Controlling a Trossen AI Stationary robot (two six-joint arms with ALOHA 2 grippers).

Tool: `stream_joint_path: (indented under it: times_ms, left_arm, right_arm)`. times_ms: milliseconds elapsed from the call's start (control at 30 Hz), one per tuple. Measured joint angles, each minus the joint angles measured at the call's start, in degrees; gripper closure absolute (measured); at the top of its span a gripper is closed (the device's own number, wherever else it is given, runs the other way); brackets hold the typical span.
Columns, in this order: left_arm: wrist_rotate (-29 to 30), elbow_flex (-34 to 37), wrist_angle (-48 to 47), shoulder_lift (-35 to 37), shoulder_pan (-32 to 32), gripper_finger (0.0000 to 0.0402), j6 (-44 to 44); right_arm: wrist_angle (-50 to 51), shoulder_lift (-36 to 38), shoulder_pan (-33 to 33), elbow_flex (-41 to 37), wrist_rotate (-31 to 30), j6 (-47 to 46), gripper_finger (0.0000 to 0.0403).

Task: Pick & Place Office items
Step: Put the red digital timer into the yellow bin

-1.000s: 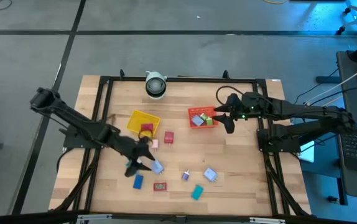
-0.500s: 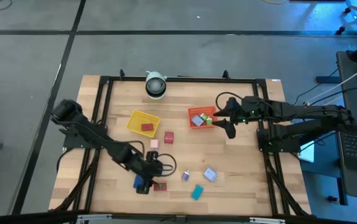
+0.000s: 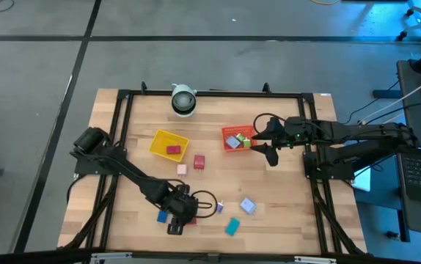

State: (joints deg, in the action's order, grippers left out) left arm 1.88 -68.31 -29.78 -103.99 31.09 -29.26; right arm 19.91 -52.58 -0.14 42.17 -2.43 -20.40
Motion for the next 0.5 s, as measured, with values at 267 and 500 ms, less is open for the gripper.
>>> stream_joint_path:
  times_ms: [267, 500]
  left_arm:
    - [0.0, 0.0, 2.4, -0.5, 0.7, 0.0178, -2.4]
    - [1.5, 0.0, 6.4, -0.5, 2.0, 0.0178, -4.2]
  right_arm:
    - [1.0, 0.0, 0.0, 0.0, 0.3, 0.0, 0.0179]
    - [1.0, 0.0, 0.0, 0.0, 0.3, 0.0, 0.0179]
